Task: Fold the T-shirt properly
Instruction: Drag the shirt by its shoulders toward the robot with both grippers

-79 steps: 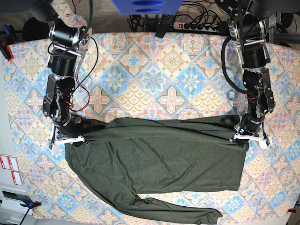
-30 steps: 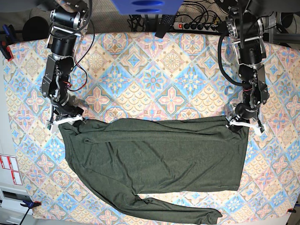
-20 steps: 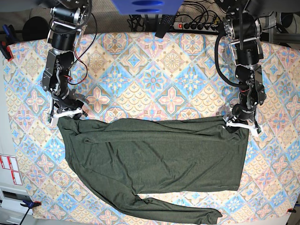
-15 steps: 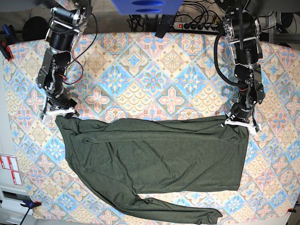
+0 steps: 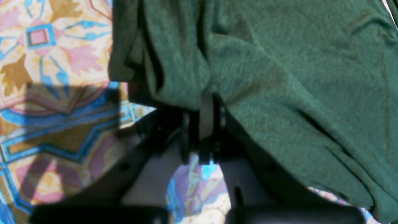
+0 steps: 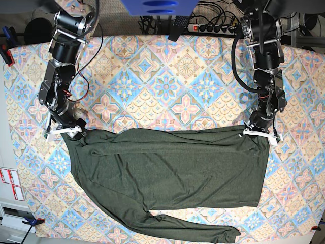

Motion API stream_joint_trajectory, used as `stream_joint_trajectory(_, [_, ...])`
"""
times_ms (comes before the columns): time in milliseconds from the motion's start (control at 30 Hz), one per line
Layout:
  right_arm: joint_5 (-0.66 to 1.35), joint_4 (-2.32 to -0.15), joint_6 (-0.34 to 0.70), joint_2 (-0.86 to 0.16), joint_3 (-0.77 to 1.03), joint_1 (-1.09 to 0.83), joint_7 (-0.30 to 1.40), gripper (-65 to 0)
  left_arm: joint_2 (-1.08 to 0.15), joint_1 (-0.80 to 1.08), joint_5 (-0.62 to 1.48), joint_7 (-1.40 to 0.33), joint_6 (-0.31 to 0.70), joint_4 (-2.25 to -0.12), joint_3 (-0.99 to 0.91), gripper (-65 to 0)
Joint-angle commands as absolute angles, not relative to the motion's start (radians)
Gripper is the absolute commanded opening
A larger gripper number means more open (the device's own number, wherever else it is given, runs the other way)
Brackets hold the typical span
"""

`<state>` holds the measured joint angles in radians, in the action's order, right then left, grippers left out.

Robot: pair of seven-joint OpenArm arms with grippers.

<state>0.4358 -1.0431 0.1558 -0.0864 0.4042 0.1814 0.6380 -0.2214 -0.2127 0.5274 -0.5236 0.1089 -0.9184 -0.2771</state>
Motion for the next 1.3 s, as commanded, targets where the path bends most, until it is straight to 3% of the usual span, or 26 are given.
stream_joint_trajectory(0, [0.444,-1.038,0.165,-0.097,0.406,0.222,0.625,-32.5,-0.229,-0.225,0.527,-0.538,0.110,-0.929,-0.277,-65.0])
stream_joint_trajectory(367, [0.444,-0.871,0.165,-0.097,0.406,0.351,0.621,-33.8,-0.229,-0.208,0.527,-0.539,0.110,-0.934,-0.277,-65.0])
stream_joint_trajectory(467, [0.444,-0.855,0.165,-0.097,0.406,0.366,0.621,-40.4,-0.229,-0.205,0.527,-0.539,0.110,-0.934,-0.277,-65.0])
stream_joint_trajectory(600, [0.444,-0.855,0.166,-0.097,0.407,0.369,0.613,-55.1,-0.231,-0.205,0.529,-0.539,0.110,-0.934,-0.277,-65.0])
stream_joint_trajectory(700, [0.444,-0.862,0.166,-0.097,0.444,0.364,0.601,-60.4,-0.242,-0.203,0.529,-0.539,0.110,-0.937,-0.277,-65.0])
stream_joint_trajectory(867, [0.444,-0.872,0.173,-0.097,0.545,0.300,0.602,-61.5,-0.260,-0.147,0.529,-0.539,0.110,-1.035,-0.277,-65.0])
stream_joint_trajectory(1033, [0.443,-0.970,0.278,-0.097,0.555,0.243,0.602,-61.5,-0.283,-0.111,0.527,-0.539,0.110,-1.093,-0.275,-65.0])
stream_joint_trajectory(1267, [0.444,-1.072,0.282,-0.097,0.556,0.145,0.604,-61.5,-0.305,-0.067,0.529,-0.539,0.110,-1.104,-0.275,-65.0])
